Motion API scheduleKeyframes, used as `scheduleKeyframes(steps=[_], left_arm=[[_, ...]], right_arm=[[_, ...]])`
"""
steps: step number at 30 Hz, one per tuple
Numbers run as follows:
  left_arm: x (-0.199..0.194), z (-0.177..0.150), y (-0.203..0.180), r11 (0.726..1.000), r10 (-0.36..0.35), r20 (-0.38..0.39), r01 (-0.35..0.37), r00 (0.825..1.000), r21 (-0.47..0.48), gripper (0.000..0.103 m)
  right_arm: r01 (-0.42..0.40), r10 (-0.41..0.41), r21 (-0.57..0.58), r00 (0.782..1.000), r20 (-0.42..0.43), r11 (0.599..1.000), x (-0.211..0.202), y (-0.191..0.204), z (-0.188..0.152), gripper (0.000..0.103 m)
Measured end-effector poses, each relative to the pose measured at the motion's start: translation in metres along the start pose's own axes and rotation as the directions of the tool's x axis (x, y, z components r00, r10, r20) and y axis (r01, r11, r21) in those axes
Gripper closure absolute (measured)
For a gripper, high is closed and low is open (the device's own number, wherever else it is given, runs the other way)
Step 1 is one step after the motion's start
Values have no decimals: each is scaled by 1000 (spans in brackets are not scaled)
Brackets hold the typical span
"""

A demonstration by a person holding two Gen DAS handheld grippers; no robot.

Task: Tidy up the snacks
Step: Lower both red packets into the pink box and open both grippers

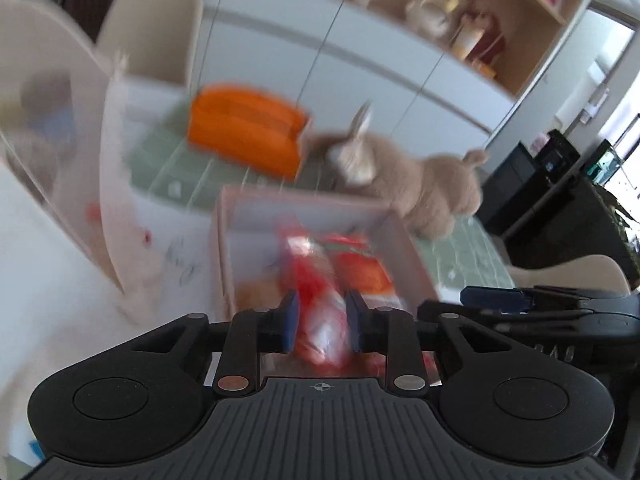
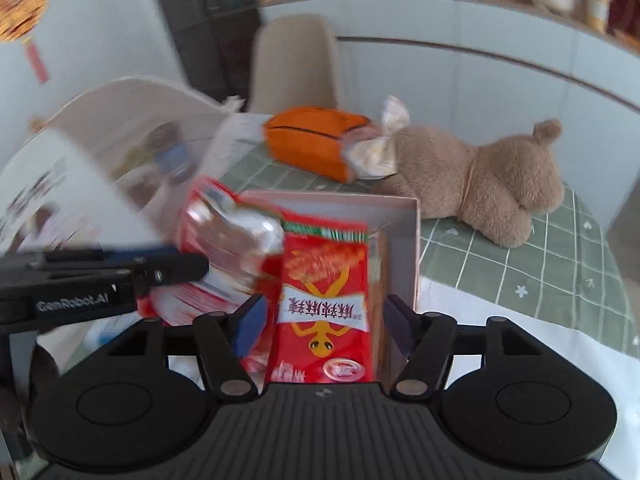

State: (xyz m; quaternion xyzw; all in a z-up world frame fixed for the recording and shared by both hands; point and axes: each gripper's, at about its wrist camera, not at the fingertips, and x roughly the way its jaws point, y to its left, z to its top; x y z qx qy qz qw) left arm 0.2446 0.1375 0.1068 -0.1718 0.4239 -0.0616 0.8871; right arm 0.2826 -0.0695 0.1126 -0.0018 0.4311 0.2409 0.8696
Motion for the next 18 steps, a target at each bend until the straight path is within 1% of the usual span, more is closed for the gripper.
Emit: scheduleKeyframes(steps=[2, 3, 4, 5, 8, 9, 11, 14, 15, 17, 18], left_arm=[[-3, -12, 9, 998, 56, -27, -55, 998, 19, 74], [-7, -19, 13, 996, 84, -40, -83, 996, 32, 74], [-11, -27, 20, 992, 122, -52, -120, 991, 40, 73], [-16, -36, 28, 985, 170, -63, -168, 983, 42, 69], [-30, -58, 54, 958, 288, -77, -287, 955, 29, 70], [-34, -66, 61, 952, 307, -82, -306, 948, 22, 70], [-45, -81, 77, 945, 323, -91, -326, 942, -10, 70], [-51, -101, 95, 922, 372, -113, -381, 921, -70, 70], [-52, -107, 99, 918, 376, -112, -386, 920, -88, 70], [-55, -115, 94, 919, 378, -80, -384, 922, -87, 70], [-55, -118, 90, 925, 363, -84, -369, 928, -84, 70]], right_arm=[[-7, 11, 76, 999, -46, 997, 18, -9, 2, 38], [-17, 23, 91, 998, -65, 996, 22, -9, -2, 38], [-28, 34, 79, 997, -75, 997, 23, -7, -8, 38], [-29, 33, 49, 996, -81, 998, 23, -4, -13, 38], [-20, 16, -49, 995, -94, 999, 21, 10, -32, 38], [-17, 10, -70, 995, -99, 997, 20, 15, -38, 38], [-20, 10, -92, 995, -104, 996, 16, 22, -49, 38], [-33, 20, -132, 995, -99, 991, 8, 31, -64, 38], [-43, 28, -136, 994, -106, 990, 6, 34, -69, 38], [-53, 35, -142, 992, -125, 988, 6, 38, -81, 38], [-53, 34, -147, 990, -134, 988, 7, 39, -86, 38]])
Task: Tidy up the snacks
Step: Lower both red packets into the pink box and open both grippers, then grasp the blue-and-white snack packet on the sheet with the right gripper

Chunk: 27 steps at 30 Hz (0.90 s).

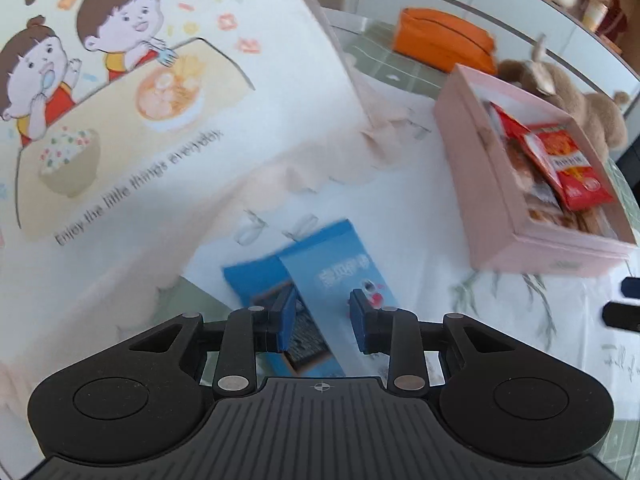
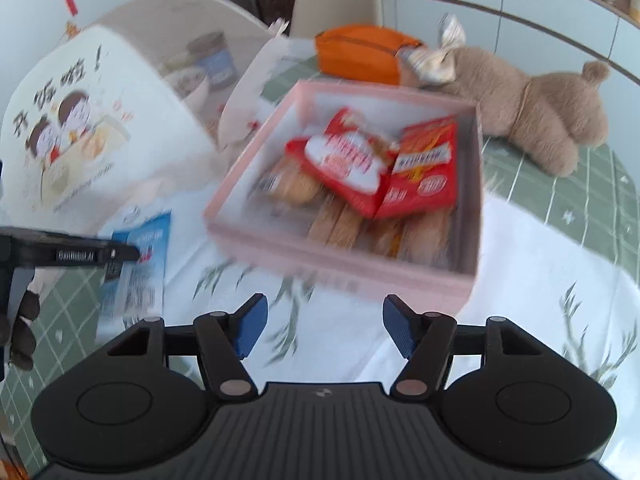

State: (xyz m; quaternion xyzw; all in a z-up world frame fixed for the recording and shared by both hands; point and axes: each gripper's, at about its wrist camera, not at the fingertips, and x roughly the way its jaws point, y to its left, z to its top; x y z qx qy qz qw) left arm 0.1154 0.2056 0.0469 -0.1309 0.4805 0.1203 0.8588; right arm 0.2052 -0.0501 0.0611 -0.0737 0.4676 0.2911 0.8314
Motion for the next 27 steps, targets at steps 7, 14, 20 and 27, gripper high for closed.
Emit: scheduleKeyframes(steps=[7, 14, 20, 27], left_arm=[[-5, -24, -49, 991, -136, -33, 137, 990, 13, 70], [-1, -34, -92, 955, -295, -113, 296, 949, -8, 71], [-27, -39, -78, 980, -189, -25, 190, 982, 54, 71], [-25, -49, -4, 999, -18, -32, 16, 999, -42, 73]], right_arm=[[15, -15, -2, 999, -46, 1000, 2, 7, -34, 38], [35, -34, 24, 998, -55, 999, -8, 4, -57, 38], [60, -58, 30, 997, -45, 998, -17, 15, -67, 38], [76, -75, 18, 997, -30, 997, -10, 34, -69, 38]])
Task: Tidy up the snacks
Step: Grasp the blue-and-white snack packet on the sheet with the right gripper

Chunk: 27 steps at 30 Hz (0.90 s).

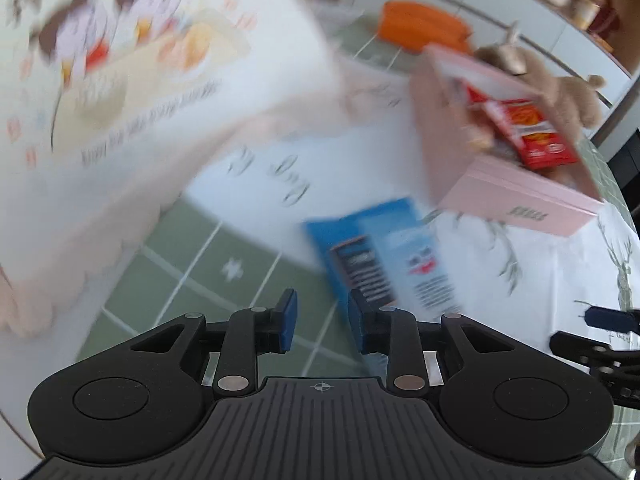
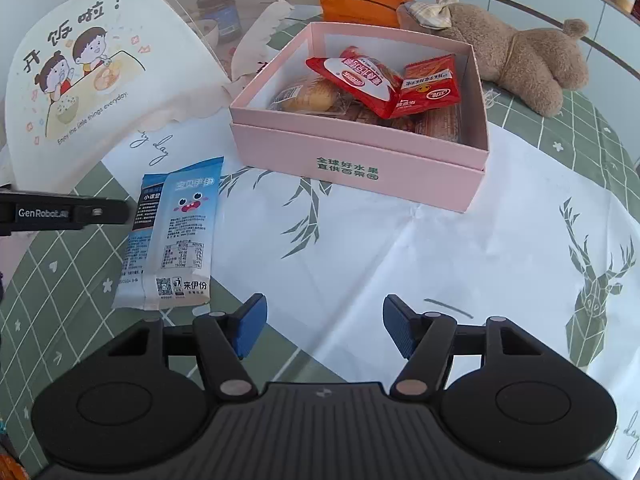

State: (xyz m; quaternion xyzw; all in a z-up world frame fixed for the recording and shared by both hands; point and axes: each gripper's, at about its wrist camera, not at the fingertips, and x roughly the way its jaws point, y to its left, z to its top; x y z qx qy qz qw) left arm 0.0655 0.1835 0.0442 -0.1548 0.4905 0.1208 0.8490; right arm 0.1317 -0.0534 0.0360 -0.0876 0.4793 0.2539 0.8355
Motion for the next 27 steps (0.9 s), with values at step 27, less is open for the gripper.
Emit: scheduleKeyframes(steps=[27], left_arm=[[26, 23, -20, 975, -146, -86, 158, 986, 155, 79]], right_arm=[[118, -132, 132, 986, 100, 984, 61, 4, 60, 60]])
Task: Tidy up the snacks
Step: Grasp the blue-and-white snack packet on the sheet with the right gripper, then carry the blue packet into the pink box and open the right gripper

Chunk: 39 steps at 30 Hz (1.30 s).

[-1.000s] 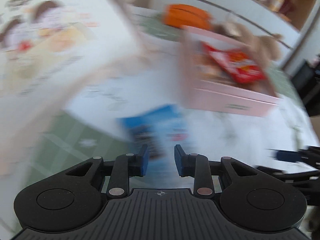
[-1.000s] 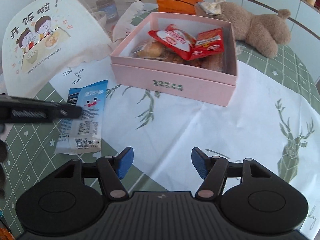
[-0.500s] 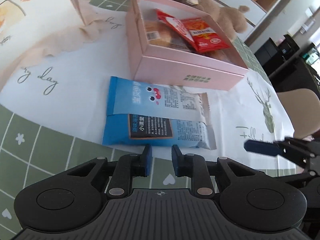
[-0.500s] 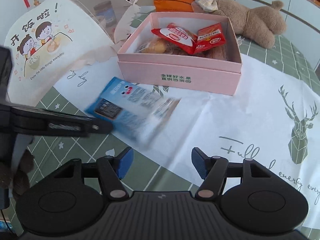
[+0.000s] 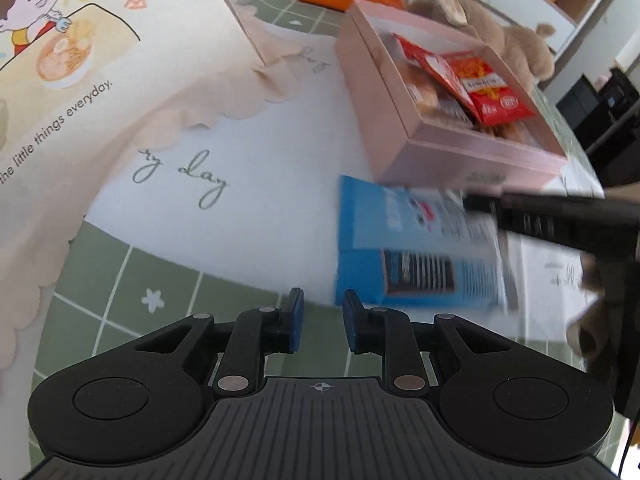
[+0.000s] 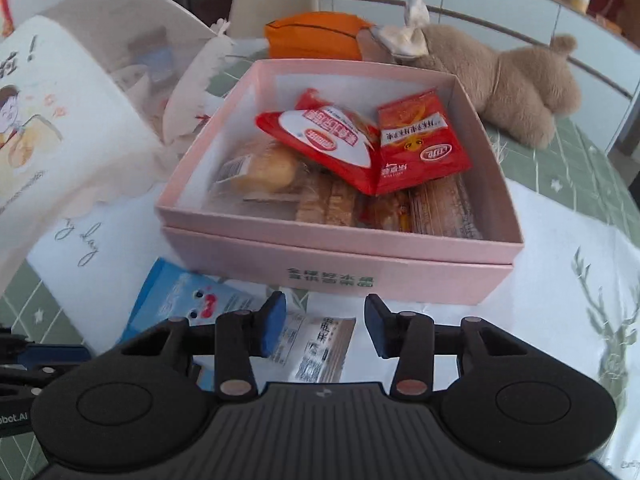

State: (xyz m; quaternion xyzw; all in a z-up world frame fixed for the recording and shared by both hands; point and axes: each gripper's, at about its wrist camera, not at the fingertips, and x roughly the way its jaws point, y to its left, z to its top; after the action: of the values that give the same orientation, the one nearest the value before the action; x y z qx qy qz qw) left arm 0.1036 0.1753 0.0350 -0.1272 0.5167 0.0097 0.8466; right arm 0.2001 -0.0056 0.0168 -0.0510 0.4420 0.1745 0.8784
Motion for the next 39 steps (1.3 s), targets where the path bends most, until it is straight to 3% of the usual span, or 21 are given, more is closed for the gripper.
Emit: scheduleKeyframes(steps=[2, 9, 11, 13, 18, 20, 22, 26, 30, 33, 39], left_arm=[[2, 2, -2, 1000, -8, 9, 8, 1000, 4, 79], [22, 11, -41, 989, -125, -17, 126, 992, 72, 78], [25, 10, -54, 983, -149, -32, 151, 988, 100, 78], [22, 8, -61, 984, -138, -30, 141, 990, 110, 78], [10, 7, -60, 991, -39, 9, 38, 999, 128, 78], [6, 8, -52, 993, -20, 23, 17, 1000, 118, 78], [0, 9, -44, 995, -15, 36, 11, 999, 95, 78], [-10, 10, -34, 998, -13, 61, 9, 998, 64, 78], [-17, 10, -30, 999, -22, 78, 19, 997, 38, 78], [-21, 10, -30, 999, -28, 87, 24, 996, 44, 78], [-19, 5, -28, 997, -78, 89, 76, 993, 20, 78]], right_arm=[[0, -1, -22, 999, -53, 1000, 1, -2, -2, 60], [-158, 144, -93, 980, -135, 983, -41, -20, -45, 58], [-159, 147, -97, 982, -121, 983, -54, -22, -51, 41], [-149, 141, -76, 985, -102, 986, -63, -24, -55, 30], [-187, 195, 65, 969, -154, 980, -64, -15, -70, 30], [-168, 176, 61, 965, -194, 984, -55, 1, -77, 25], [-117, 117, 13, 976, -186, 993, -56, 18, -79, 23], [-94, 82, -48, 976, -201, 994, -55, 37, -81, 17], [-69, 38, -147, 979, -202, 987, -57, 51, -89, 19], [-95, 60, -174, 979, -194, 980, -67, 50, -87, 28], [-50, 46, -131, 998, -30, 990, -114, 8, -26, 29]])
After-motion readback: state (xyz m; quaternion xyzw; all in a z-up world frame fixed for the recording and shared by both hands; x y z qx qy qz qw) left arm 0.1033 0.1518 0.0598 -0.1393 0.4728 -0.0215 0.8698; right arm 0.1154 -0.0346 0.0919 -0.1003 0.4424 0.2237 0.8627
